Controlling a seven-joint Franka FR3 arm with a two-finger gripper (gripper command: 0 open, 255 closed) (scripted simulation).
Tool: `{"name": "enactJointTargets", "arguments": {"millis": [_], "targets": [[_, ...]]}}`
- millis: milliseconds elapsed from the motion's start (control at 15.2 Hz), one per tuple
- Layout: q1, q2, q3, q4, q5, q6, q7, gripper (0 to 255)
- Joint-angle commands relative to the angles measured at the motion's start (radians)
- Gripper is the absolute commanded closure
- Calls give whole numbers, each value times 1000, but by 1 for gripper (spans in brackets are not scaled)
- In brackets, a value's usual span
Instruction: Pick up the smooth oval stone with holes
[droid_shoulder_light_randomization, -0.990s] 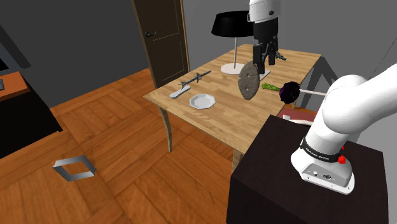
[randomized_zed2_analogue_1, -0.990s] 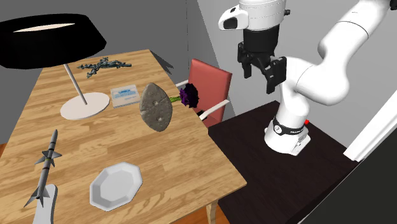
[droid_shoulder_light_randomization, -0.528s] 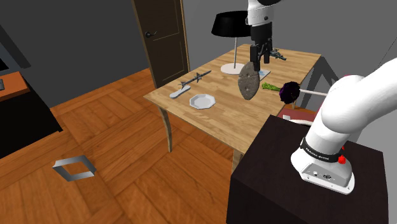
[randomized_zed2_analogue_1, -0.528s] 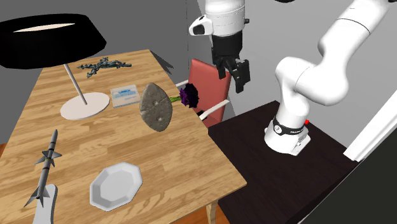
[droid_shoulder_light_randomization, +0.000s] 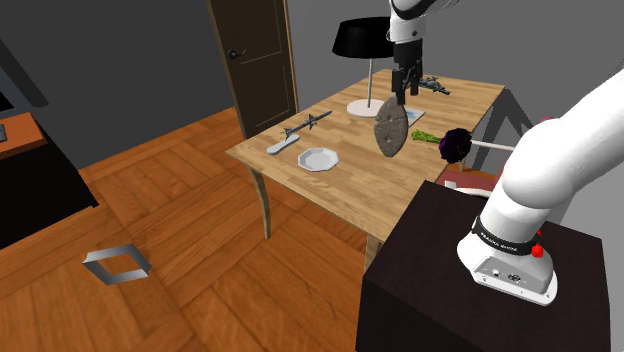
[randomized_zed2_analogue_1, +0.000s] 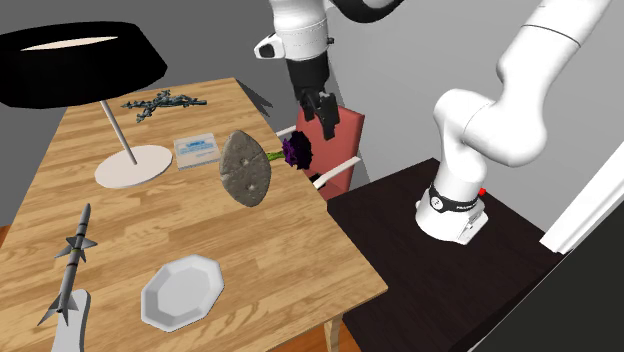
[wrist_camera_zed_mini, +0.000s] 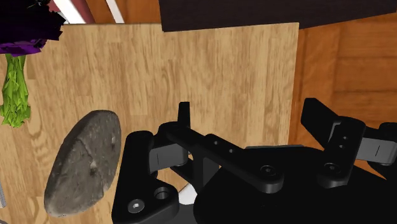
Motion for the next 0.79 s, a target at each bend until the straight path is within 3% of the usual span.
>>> {"name": "enactJointTargets", "arguments": {"millis": [0,330,726], "targets": [[-6,67,-32,35,-3,41,-39,0],[-26,227,-107,144,14,112,-146,0],[-61,441,-178,315,85,166,-286,0]]}}
